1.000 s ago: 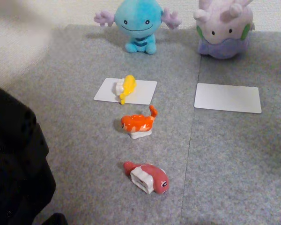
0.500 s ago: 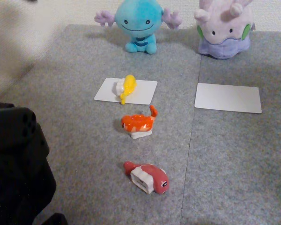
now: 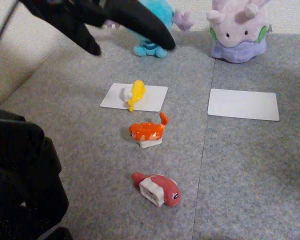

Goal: Wooper wants to eat egg sudhi, and Goomy wants to eat shrimp sushi

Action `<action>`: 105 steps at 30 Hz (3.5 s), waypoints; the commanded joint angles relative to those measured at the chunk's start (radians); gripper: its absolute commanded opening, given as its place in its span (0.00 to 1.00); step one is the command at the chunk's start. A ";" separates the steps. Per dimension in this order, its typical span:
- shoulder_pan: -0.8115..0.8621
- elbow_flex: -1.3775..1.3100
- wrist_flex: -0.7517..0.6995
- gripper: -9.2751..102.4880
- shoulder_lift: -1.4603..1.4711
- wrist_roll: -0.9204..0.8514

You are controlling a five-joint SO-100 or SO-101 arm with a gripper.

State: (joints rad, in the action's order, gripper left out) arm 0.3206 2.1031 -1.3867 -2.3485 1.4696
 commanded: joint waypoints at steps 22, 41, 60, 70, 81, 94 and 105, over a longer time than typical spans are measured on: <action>0.060 0.017 0.394 0.50 0.715 0.173; 0.041 0.138 0.560 0.31 0.729 0.202; 0.044 0.141 0.549 0.13 0.732 0.202; 0.044 0.095 0.476 0.12 0.704 0.189; 0.055 -0.242 0.117 0.14 0.586 0.181; 0.107 -0.440 -0.002 0.11 0.589 0.100; 0.199 -0.655 -0.006 0.15 0.824 0.037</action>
State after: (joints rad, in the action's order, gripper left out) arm 0.4955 1.5401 -1.3898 -1.5662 1.5110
